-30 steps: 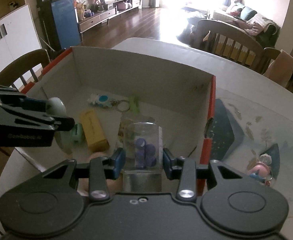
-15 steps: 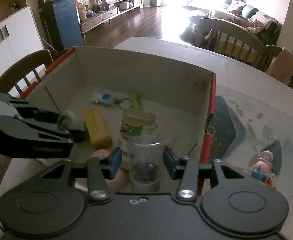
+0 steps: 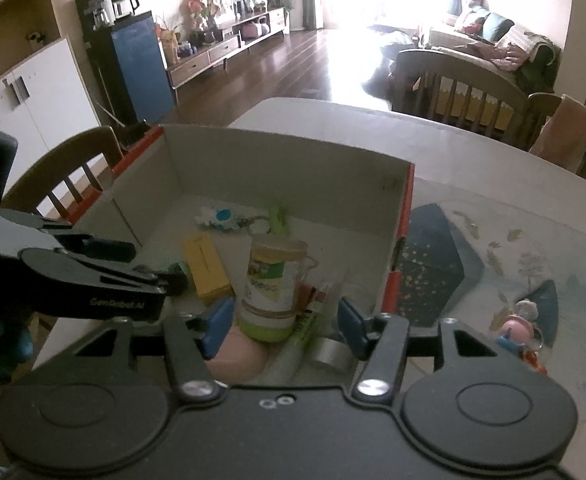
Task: Organize rigid objects
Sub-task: 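Open both grippers inside the box to release the tape and tube, then move both grippers back from the box toward the remaining table toys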
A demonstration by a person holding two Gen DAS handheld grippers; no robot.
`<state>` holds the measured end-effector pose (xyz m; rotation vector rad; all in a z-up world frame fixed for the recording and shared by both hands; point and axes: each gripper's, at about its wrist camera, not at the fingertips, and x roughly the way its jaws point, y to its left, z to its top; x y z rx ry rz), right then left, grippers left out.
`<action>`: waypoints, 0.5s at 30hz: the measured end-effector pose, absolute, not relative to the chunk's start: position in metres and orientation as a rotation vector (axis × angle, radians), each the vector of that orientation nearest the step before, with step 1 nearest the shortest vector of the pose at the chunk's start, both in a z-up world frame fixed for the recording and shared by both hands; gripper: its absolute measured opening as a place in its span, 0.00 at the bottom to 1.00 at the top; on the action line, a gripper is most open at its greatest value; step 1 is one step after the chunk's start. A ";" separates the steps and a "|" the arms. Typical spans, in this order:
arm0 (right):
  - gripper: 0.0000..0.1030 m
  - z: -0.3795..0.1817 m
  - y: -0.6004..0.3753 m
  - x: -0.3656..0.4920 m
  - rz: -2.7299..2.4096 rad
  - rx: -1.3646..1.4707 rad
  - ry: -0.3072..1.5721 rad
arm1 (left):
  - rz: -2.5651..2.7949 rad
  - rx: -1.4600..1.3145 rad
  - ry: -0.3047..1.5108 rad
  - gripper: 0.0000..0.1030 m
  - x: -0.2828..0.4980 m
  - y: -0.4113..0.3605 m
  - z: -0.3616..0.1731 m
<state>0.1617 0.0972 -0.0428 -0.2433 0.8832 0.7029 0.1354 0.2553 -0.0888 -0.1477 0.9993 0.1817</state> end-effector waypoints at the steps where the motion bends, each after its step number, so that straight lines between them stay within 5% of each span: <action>1: 0.58 -0.040 0.096 0.160 0.707 -0.238 0.879 | 0.183 -0.152 0.993 0.62 0.133 0.254 -0.086; 15: 0.64 -0.004 0.060 0.145 0.763 -0.163 0.797 | 0.178 -0.152 0.864 0.62 0.110 0.230 -0.029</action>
